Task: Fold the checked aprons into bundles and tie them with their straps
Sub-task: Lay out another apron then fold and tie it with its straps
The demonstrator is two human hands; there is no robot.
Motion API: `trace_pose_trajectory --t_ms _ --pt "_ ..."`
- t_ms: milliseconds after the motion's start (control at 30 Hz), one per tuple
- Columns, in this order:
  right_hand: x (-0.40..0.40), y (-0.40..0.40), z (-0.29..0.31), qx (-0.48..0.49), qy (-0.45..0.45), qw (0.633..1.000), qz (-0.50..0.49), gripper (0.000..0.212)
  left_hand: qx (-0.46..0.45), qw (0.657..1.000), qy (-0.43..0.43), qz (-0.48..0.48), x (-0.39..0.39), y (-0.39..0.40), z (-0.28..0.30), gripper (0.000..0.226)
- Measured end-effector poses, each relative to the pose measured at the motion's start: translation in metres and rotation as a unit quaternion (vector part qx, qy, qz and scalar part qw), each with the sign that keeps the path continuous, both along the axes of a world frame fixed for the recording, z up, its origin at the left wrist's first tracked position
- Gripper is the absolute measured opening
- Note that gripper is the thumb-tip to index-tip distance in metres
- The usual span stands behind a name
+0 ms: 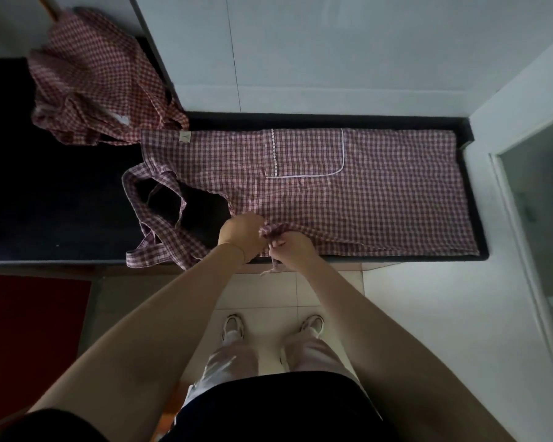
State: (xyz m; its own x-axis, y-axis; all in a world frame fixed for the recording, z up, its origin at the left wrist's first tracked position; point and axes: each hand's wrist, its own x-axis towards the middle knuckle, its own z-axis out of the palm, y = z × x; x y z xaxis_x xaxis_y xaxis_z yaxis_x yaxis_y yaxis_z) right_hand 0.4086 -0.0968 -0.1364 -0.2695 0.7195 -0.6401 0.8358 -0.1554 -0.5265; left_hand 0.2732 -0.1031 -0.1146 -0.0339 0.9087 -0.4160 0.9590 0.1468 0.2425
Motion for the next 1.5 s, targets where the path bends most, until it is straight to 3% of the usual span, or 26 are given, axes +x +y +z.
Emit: trace_pose_trajectory --t_ms 167,300,400,500,600,700,767,867,1033,1167,1300,1367,1433,1500 --pt "-0.023 -0.024 0.006 -0.054 0.037 0.991 -0.113 0.047 -0.046 0.994 -0.100 0.007 -0.030 -0.002 -0.002 0.035" --pt "-0.040 -0.043 -0.006 -0.085 0.011 0.975 -0.207 0.022 -0.039 0.989 -0.141 -0.021 -0.049 -0.009 -0.018 0.027" --pt "-0.047 -0.050 -0.015 -0.084 0.030 0.957 -0.275 0.030 -0.039 0.982 -0.162 -0.086 -0.054 -0.012 -0.022 0.038" --pt "-0.059 -0.056 -0.019 -0.085 0.066 0.935 -0.337 0.037 0.001 0.985 -0.126 -0.115 -0.061 -0.019 -0.022 0.050" --pt "-0.066 -0.063 -0.016 -0.085 0.086 0.901 -0.416 0.035 0.034 0.995 -0.066 -0.070 -0.067 -0.024 -0.019 0.052" --pt "-0.074 -0.064 -0.016 -0.077 0.048 0.913 -0.399 0.033 -0.044 0.997 -0.059 -0.029 -0.072 -0.028 -0.019 0.053" --pt "-0.081 -0.066 -0.016 -0.081 0.063 0.901 -0.422 0.030 -0.062 0.997 -0.041 -0.019 -0.073 -0.030 -0.020 0.050" --pt "-0.082 -0.073 -0.013 -0.063 0.100 0.872 -0.475 0.033 -0.058 0.997 -0.041 0.015 -0.071 -0.032 -0.020 0.036" --pt "-0.078 -0.071 0.000 -0.018 0.118 0.856 -0.502 0.031 -0.059 0.979 -0.159 0.116 -0.077 -0.028 -0.011 0.019" --pt "-0.075 -0.066 0.004 -0.006 0.137 0.835 -0.532 0.023 -0.018 0.987 -0.102 0.121 -0.083 -0.019 -0.009 0.019" --pt "-0.075 -0.064 0.004 -0.053 0.193 0.817 -0.541 0.017 0.074 0.994 -0.014 0.079 -0.079 -0.019 -0.007 0.029" --pt "-0.073 -0.063 0.001 -0.062 0.201 0.835 -0.509 0.014 0.145 0.987 -0.074 0.018 -0.069 -0.018 -0.006 0.047" --pt "-0.070 -0.062 0.000 -0.081 0.202 0.851 -0.478 0.014 0.101 0.980 -0.156 -0.076 -0.055 -0.012 -0.001 0.050" --pt "-0.069 -0.063 0.000 -0.104 0.184 0.874 -0.438 0.012 -0.016 0.982 -0.127 -0.139 -0.050 -0.005 -0.001 0.039"
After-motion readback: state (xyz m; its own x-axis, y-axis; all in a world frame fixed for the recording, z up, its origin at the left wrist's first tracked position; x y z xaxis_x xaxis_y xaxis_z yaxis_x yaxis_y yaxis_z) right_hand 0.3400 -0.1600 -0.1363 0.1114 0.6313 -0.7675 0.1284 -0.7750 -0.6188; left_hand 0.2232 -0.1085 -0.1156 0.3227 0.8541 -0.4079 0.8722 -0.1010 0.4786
